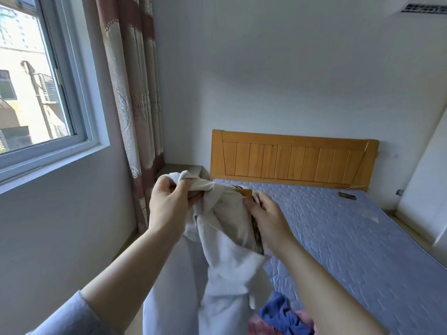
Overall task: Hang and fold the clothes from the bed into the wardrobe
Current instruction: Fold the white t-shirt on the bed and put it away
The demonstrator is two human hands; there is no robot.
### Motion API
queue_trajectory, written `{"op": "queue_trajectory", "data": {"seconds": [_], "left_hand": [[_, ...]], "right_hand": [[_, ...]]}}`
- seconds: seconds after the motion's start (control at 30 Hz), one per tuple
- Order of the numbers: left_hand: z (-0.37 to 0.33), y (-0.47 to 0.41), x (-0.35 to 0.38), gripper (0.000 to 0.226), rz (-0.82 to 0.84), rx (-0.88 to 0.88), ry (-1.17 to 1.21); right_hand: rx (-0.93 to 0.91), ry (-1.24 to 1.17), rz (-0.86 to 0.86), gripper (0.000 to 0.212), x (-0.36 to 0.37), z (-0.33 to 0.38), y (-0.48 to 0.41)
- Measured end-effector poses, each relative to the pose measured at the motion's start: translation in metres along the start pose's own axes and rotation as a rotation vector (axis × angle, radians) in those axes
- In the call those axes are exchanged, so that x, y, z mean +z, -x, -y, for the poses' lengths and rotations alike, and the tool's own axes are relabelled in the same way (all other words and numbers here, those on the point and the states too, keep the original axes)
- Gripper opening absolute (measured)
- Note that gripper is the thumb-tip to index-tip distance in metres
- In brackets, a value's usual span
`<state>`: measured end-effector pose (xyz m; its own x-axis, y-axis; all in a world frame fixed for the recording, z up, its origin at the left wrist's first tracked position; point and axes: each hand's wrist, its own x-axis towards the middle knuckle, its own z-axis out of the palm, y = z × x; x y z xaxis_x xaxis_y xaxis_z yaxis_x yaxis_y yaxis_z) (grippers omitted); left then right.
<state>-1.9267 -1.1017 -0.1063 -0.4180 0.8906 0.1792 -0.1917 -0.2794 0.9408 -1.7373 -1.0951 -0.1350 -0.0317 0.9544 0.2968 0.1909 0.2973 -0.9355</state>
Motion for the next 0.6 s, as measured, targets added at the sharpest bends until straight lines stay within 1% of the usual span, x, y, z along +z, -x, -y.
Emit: {"op": "queue_trajectory", "data": {"seconds": [0.03, 0.1, 0.13, 0.2, 0.3, 0.37, 0.43, 0.5, 0.53, 0.6], "left_hand": [[0.002, 0.000, -0.003, 0.028, 0.009, -0.017, -0.003], [0.007, -0.001, -0.011, 0.032, 0.030, -0.040, 0.006], [0.009, -0.002, -0.014, 0.033, 0.038, -0.053, 0.013], [0.011, -0.002, -0.021, 0.032, 0.065, -0.090, 0.026], [0.009, -0.001, -0.032, 0.024, 0.143, -0.155, 0.045], [0.005, 0.000, -0.044, 0.022, 0.261, -0.226, -0.080], [-0.001, -0.002, -0.057, 0.032, 0.395, -0.251, -0.344], [-0.002, -0.009, -0.066, 0.041, 0.412, -0.145, -0.574], [-0.002, -0.012, -0.069, 0.041, 0.399, -0.059, -0.638], [-0.001, -0.014, -0.069, 0.034, 0.426, 0.110, -0.716]], "right_hand": [[-0.048, 0.007, -0.012, 0.027, -0.001, 0.004, -0.003], [-0.128, 0.045, -0.007, 0.018, -0.003, 0.012, -0.011], [-0.156, 0.061, 0.017, 0.015, -0.004, 0.017, -0.015], [-0.209, 0.111, 0.079, 0.016, -0.005, 0.026, -0.021], [-0.306, 0.219, 0.173, 0.015, -0.009, 0.041, -0.031], [-0.363, 0.303, 0.236, 0.010, -0.010, 0.050, -0.037], [-0.427, 0.393, 0.247, 0.008, -0.012, 0.059, -0.043], [-0.463, 0.435, 0.239, 0.008, -0.014, 0.068, -0.050], [-0.471, 0.454, 0.244, 0.009, -0.015, 0.072, -0.053], [-0.470, 0.498, 0.291, 0.008, -0.012, 0.077, -0.055]]}}
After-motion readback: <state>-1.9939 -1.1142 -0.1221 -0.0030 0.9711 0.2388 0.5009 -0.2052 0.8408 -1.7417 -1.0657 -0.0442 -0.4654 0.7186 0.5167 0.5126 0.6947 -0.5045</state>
